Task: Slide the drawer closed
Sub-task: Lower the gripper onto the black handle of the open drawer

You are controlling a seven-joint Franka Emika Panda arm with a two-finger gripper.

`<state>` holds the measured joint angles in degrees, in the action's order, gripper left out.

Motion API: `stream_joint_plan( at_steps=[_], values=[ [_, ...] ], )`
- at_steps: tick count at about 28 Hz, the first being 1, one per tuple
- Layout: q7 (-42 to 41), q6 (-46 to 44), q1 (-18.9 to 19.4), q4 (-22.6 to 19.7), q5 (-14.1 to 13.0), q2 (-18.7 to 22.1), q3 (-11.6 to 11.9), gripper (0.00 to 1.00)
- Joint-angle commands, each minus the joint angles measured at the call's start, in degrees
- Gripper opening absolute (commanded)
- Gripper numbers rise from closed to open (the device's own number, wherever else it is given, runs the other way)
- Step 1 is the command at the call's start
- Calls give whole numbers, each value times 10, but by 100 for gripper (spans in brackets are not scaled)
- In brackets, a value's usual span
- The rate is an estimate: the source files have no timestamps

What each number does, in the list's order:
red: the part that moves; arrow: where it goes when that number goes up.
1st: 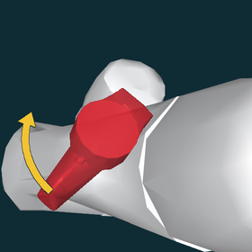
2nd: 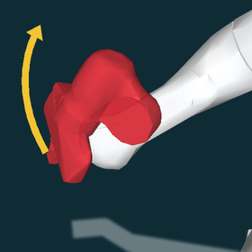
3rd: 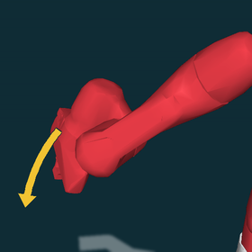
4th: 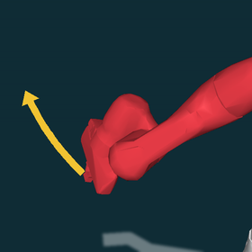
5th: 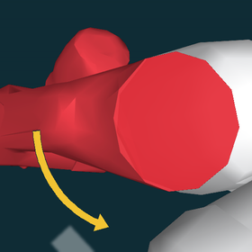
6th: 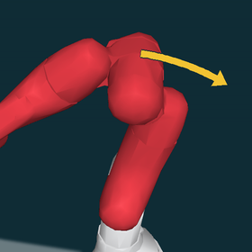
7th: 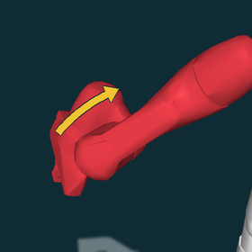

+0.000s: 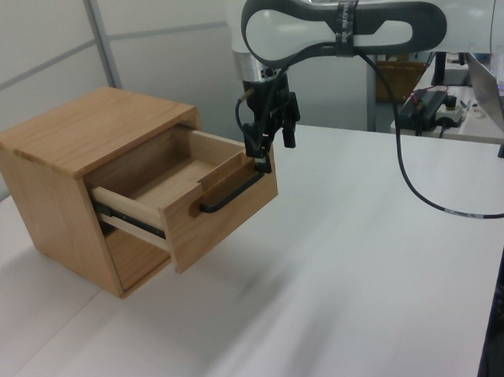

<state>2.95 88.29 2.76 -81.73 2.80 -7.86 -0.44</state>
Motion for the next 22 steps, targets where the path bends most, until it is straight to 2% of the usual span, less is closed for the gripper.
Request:
stream_joint_plan(
  at_steps=[1,5,6,7,8,22],
  values=[
    [-16,3,4,-9,13,5,-1,83],
    [-8,15,5,-10,9,7,-1,33],
    [-8,15,8,-10,9,6,-1,26],
    [-8,15,11,-11,9,6,-1,7],
    [-8,15,12,-11,9,6,-1,0],
    [-8,19,24,-16,7,-9,-2,0]
  ],
)
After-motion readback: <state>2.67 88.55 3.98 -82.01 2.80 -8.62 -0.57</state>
